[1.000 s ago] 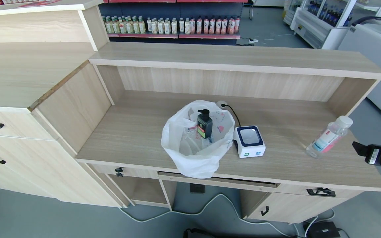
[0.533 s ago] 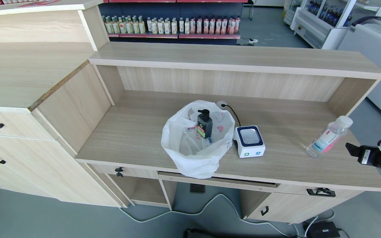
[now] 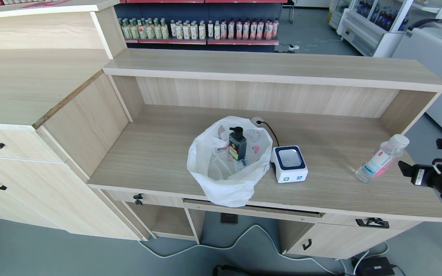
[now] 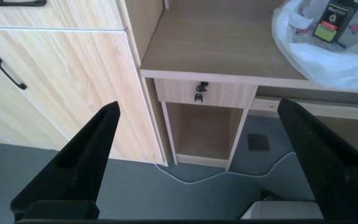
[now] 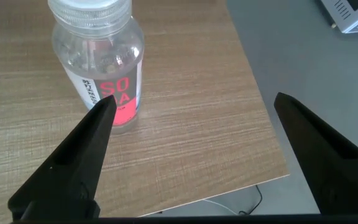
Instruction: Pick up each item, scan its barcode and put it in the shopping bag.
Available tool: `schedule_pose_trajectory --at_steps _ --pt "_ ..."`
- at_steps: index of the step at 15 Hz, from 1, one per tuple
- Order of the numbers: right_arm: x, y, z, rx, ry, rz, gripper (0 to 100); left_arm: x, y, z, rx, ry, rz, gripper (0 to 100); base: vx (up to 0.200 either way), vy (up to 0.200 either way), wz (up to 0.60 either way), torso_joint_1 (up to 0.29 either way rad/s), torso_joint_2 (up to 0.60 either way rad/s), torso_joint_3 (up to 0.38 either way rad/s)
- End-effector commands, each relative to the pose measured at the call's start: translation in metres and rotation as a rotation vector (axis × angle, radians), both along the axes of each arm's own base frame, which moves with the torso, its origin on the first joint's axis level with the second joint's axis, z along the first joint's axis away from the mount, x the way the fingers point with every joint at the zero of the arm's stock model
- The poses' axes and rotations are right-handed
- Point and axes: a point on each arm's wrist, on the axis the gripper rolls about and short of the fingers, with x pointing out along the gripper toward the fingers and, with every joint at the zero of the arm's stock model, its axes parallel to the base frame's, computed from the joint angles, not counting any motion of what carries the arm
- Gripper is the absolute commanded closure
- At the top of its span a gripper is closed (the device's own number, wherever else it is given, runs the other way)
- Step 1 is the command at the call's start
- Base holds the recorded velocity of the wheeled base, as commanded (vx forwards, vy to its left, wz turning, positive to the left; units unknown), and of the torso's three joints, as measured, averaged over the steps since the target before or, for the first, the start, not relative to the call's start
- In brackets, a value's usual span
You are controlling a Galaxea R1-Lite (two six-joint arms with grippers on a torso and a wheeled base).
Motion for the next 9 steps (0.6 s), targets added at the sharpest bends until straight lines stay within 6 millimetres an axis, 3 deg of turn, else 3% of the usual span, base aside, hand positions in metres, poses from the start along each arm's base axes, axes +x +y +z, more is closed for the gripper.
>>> schedule_pose_trajectory --at_steps 1,9 --pt "0.003 -0.001 -0.007 0.002 0.018 0.002 0 0.0 0.0 0.0 0.0 0.0 0.001 0 0.0 0.0 0.0 0.0 0.0 0.0" --pt "0.02 0.004 -0.01 -0.005 0.009 0.035 0 0.0 0.0 0.0 0.0 -0.001 0.001 0 0.0 0.0 0.0 0.0 0.0 0.0"
